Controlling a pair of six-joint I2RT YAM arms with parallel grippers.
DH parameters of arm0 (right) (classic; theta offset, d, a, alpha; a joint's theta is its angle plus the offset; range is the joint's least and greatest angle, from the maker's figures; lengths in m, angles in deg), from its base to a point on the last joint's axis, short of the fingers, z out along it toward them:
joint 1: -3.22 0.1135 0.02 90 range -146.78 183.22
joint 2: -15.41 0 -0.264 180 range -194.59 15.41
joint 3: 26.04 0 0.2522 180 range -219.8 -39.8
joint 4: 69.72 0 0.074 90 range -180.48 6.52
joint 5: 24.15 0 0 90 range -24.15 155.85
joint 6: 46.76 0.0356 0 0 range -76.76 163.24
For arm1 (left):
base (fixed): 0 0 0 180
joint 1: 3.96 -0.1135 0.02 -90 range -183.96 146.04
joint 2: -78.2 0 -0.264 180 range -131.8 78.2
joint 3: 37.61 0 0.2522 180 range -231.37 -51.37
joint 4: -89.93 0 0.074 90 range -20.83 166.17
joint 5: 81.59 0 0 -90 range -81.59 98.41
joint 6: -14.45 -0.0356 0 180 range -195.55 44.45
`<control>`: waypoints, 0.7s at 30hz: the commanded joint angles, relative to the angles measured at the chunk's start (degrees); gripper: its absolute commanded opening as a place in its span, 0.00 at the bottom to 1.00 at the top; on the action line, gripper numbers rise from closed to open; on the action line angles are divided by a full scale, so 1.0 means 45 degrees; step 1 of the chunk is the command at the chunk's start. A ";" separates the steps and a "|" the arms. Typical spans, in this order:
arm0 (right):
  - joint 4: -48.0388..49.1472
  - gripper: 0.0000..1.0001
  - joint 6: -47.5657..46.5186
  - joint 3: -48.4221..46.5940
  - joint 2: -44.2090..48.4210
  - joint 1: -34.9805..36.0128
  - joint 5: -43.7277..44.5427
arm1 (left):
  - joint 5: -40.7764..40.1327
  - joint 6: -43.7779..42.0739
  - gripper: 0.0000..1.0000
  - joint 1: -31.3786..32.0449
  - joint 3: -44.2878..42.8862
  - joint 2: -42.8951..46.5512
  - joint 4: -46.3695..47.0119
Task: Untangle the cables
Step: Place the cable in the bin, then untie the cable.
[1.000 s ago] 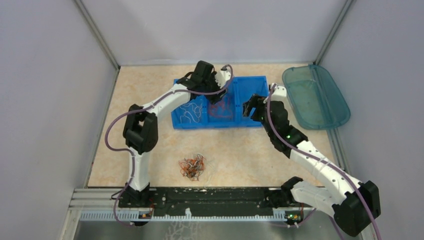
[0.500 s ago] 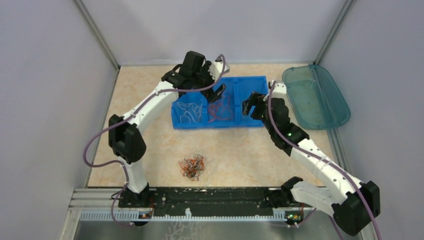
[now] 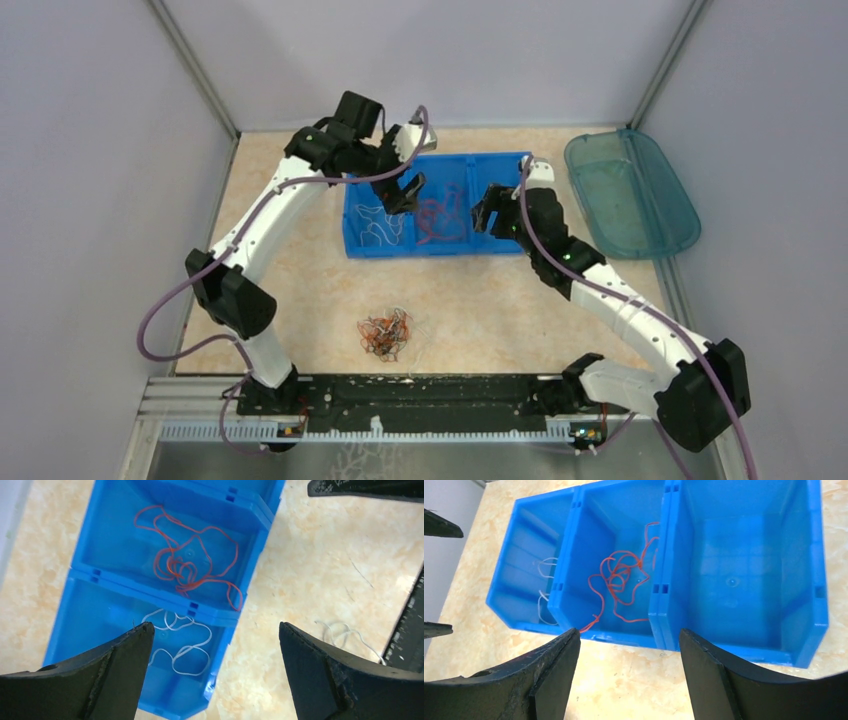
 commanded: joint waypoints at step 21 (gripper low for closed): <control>0.4015 0.58 -0.0007 -0.0054 -0.5960 0.6451 -0.2861 | 0.3263 -0.2901 1.00 -0.2512 0.8930 0.7490 0.1182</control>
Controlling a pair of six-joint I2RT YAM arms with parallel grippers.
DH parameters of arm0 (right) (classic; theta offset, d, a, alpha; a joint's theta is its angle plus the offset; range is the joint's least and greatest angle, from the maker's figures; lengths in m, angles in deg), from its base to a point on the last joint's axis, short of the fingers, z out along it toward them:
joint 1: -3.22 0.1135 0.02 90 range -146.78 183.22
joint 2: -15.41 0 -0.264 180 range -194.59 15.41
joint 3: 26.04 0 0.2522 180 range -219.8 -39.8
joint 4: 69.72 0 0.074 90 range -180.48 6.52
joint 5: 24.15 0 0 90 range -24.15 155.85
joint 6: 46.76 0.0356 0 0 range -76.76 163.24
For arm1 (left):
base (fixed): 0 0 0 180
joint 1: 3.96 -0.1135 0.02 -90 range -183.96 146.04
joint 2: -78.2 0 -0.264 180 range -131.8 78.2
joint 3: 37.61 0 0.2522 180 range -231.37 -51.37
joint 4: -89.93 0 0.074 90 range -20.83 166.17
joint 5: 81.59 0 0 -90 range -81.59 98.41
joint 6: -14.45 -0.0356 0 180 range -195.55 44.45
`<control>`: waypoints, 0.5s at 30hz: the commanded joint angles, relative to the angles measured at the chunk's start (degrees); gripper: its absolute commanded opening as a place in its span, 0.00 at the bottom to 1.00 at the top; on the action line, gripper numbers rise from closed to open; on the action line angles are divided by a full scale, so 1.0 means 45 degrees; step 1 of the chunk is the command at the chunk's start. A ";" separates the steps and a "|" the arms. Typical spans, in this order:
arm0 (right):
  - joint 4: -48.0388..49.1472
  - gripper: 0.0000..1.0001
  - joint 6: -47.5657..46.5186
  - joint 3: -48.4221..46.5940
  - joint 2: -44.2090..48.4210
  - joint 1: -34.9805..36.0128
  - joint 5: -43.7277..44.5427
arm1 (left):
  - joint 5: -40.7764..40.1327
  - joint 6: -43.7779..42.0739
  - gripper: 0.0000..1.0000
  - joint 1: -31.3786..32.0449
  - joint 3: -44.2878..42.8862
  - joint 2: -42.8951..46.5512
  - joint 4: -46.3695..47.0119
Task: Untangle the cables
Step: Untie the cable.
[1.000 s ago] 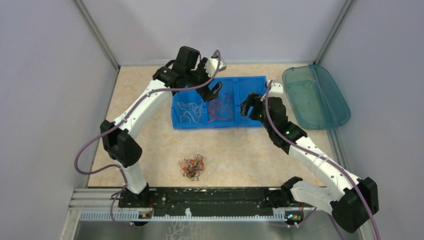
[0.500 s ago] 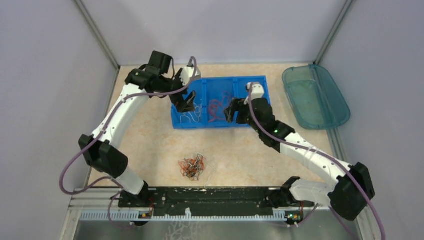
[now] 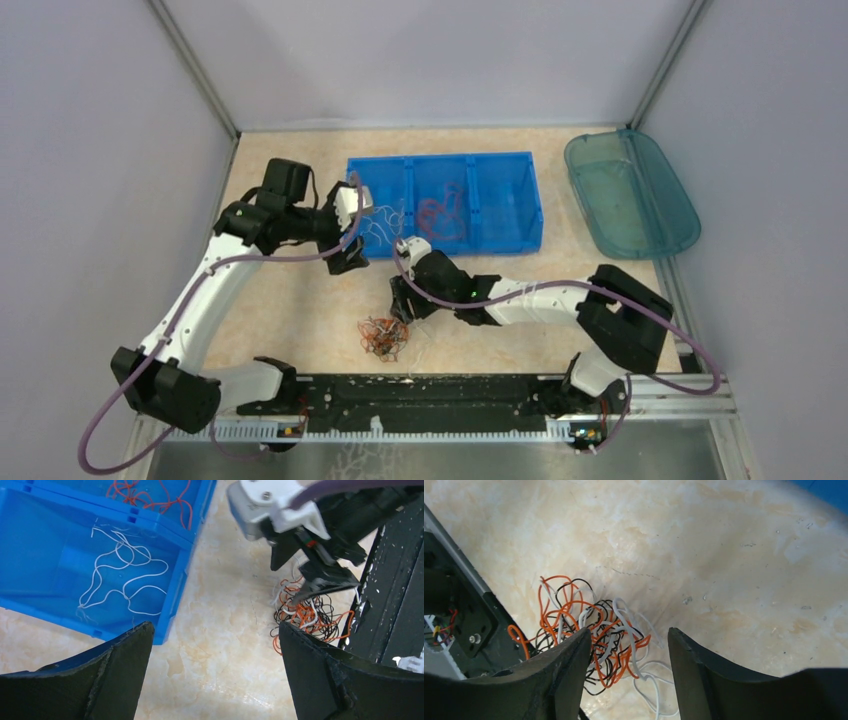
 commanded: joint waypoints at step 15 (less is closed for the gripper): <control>0.2205 0.14 0.0501 -0.0262 0.0595 -0.0122 0.1288 | 0.1037 -0.1861 1.00 -0.0013 0.4172 0.3490 0.1996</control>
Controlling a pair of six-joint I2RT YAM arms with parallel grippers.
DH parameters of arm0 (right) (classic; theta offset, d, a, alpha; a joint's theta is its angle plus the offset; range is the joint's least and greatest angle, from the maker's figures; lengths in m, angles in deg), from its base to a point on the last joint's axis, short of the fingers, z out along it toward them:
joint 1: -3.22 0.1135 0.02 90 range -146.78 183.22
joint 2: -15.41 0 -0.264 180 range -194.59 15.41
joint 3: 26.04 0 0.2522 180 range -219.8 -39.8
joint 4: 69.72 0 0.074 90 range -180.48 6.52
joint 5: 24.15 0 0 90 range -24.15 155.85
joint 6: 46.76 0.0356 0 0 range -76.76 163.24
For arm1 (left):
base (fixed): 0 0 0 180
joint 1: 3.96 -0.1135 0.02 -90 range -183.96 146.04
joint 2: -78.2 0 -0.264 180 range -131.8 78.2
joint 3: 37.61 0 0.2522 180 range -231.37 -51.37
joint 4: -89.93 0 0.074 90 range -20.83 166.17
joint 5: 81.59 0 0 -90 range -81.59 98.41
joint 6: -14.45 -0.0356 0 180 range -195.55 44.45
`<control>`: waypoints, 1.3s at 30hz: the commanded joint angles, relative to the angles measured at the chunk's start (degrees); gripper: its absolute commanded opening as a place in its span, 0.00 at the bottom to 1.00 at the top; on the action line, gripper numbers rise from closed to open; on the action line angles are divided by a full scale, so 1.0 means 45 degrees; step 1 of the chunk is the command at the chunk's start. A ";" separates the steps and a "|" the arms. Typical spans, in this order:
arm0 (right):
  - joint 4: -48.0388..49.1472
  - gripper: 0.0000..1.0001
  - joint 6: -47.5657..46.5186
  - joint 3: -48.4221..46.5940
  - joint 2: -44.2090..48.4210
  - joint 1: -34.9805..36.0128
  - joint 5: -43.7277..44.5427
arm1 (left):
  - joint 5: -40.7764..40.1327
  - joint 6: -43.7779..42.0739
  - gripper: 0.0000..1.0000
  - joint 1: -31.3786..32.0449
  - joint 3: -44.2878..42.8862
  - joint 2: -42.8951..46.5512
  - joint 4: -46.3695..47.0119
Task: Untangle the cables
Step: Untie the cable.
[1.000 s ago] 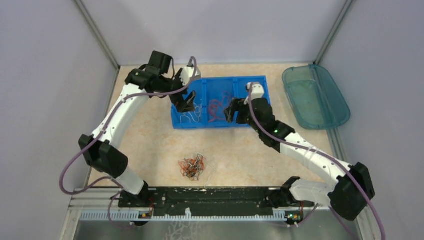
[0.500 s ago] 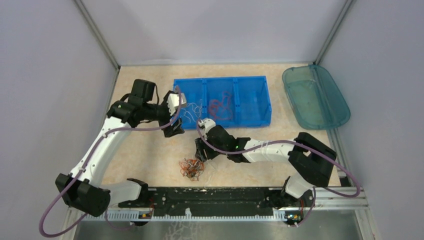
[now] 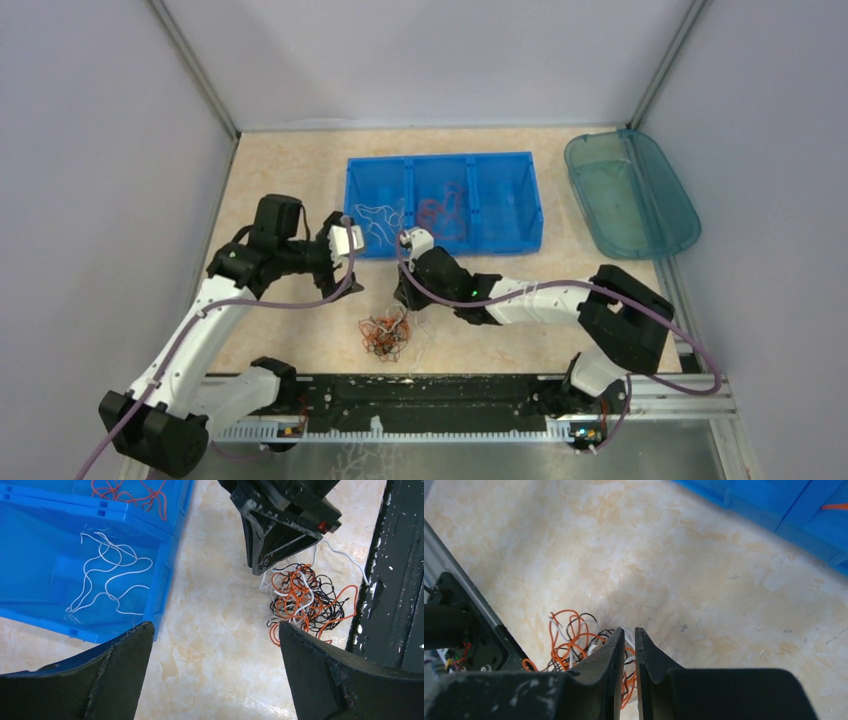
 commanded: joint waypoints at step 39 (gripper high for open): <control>-0.0619 0.42 0.1163 0.1828 0.5379 -0.1404 0.0932 | -0.0328 -0.3645 0.43 0.3369 0.3643 -0.2124 0.2365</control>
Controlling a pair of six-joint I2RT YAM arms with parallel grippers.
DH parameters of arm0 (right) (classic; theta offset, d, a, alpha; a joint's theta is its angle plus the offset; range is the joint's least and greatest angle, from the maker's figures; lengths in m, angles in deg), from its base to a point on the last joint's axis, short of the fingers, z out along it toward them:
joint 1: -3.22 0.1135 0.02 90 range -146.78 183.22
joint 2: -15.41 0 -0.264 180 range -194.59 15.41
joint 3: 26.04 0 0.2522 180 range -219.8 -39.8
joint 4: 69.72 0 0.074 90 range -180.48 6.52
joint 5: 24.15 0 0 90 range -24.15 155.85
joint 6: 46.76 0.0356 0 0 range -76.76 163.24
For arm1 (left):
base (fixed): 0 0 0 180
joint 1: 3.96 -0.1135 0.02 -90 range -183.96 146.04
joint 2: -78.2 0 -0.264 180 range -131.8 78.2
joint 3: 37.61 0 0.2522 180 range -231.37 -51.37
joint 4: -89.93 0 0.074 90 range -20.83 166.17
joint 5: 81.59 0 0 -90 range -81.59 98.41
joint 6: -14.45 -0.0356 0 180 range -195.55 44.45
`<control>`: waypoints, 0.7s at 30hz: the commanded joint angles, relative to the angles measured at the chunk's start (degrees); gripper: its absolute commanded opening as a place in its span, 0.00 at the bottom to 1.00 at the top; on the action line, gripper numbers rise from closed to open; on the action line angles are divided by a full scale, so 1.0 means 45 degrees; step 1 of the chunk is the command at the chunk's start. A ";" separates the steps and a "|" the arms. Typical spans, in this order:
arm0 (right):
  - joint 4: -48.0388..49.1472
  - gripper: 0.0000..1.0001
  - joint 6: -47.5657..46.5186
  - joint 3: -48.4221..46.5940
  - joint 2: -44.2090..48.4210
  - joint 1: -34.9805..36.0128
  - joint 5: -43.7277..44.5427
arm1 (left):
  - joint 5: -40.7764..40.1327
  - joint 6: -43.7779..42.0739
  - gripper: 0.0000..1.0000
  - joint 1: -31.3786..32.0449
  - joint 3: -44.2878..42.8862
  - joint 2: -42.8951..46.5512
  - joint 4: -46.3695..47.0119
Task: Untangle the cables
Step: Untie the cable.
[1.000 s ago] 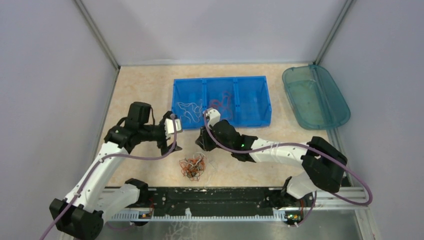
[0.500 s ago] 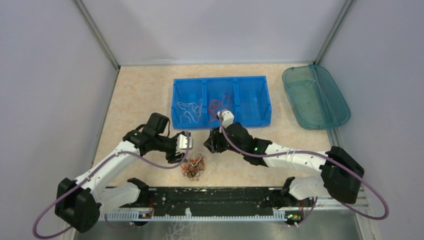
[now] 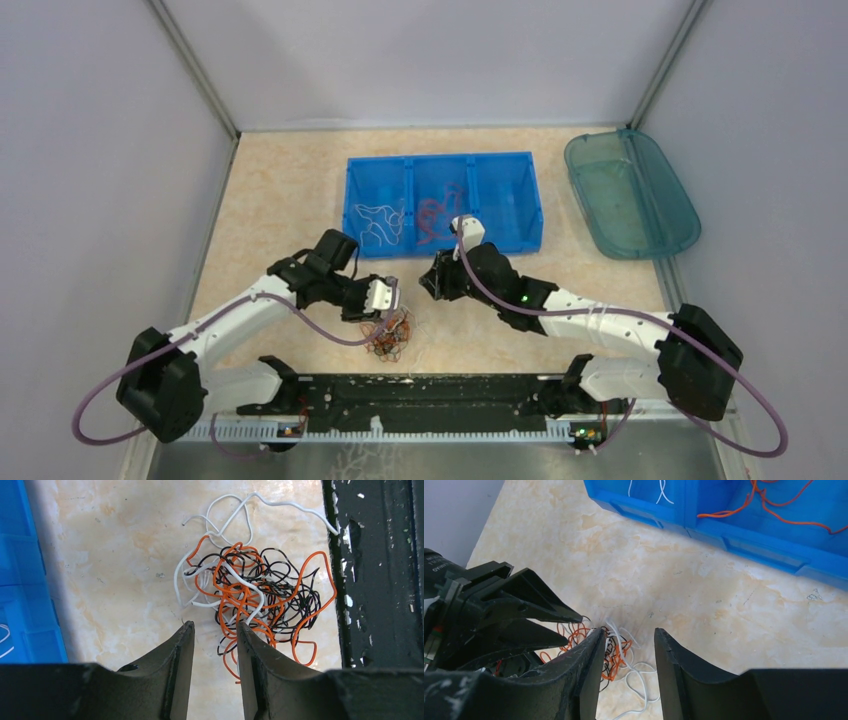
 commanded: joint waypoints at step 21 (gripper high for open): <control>0.0316 0.37 0.0219 -0.0329 0.0284 -0.0182 0.0033 | 0.0200 -0.1893 0.45 0.0539 0.0004 0.0690 -0.0540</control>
